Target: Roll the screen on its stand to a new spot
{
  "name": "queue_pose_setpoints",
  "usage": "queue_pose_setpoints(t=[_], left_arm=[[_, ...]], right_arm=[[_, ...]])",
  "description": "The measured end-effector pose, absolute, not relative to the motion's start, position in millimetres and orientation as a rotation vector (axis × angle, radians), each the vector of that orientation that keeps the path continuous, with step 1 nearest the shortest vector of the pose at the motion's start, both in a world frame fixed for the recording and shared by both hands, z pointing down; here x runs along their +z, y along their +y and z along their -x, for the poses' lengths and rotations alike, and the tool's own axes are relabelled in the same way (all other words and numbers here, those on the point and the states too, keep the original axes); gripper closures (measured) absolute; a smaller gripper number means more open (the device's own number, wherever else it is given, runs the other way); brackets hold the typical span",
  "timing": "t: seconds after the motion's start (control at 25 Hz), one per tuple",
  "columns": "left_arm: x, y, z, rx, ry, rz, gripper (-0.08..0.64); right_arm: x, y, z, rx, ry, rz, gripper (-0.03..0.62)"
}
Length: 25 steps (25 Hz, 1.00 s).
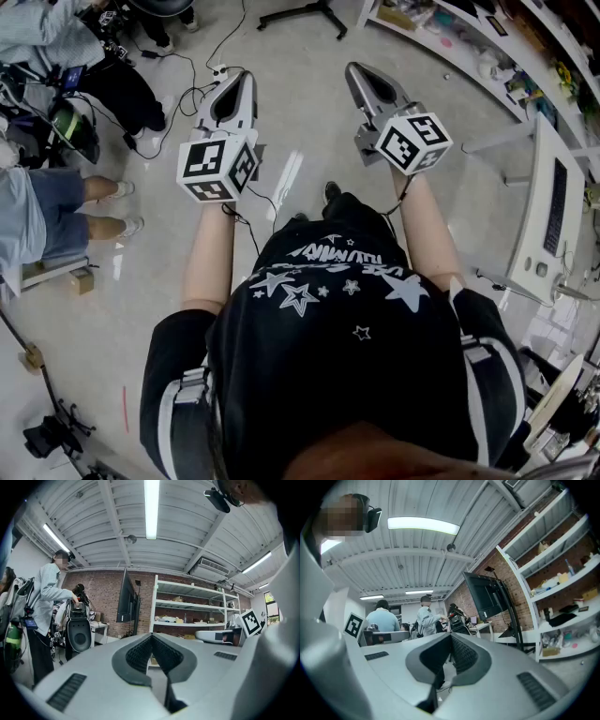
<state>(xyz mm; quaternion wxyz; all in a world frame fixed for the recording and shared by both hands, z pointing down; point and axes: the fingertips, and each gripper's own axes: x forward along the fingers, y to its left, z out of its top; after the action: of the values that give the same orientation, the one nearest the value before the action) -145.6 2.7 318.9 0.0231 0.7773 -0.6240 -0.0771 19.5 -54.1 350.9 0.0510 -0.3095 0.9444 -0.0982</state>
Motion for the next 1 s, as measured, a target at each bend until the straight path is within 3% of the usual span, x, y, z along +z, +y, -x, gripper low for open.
queue_pose_setpoints(t=[0.44,1.0], left_arm=[[324.7,-19.7,150.5,-0.231,-1.956,-2.365,0.548],[295.7,-148.5,134.1,-0.285,-1.988,-2.387,0.548]], right_arm=[[370.8,-111.3,-14.0,-0.429,2.840,0.910,0.586],[351.8,-256.3,-17.7,-0.418,2.813,0.812,0.585]])
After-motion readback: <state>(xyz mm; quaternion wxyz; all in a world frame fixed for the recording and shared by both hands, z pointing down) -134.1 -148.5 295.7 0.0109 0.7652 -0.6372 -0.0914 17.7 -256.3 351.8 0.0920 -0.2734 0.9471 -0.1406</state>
